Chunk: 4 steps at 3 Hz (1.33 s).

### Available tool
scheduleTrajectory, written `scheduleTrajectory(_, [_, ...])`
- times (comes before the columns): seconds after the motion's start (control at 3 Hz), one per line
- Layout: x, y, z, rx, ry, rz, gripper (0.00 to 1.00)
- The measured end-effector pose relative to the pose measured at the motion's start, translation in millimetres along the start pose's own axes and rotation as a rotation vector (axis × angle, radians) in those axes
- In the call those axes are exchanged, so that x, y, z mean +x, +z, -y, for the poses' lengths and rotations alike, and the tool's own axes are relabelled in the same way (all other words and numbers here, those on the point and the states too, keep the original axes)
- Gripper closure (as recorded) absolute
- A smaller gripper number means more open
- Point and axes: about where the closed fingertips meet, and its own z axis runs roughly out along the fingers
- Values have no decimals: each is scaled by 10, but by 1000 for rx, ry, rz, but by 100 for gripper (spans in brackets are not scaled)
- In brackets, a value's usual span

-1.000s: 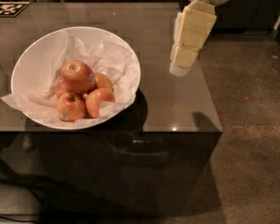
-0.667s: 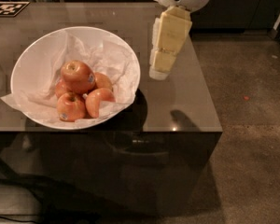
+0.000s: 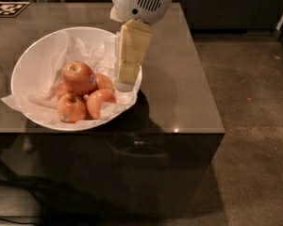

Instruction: Pick apple from white bowl

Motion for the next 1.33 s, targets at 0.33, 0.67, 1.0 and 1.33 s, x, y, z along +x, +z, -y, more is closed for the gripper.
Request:
scheduleTrajectory(0.33, [-18,16,-1,-4,-3,3,0])
scheduleTrajectory(0.67, [-103,188,78,-10,-36,31,0])
scheduleTrajectory(1.0, [-264,416,220,-31,-86,49,0])
scheduleTrajectory(1.33, [-385,602,329,-54,-118,69,0])
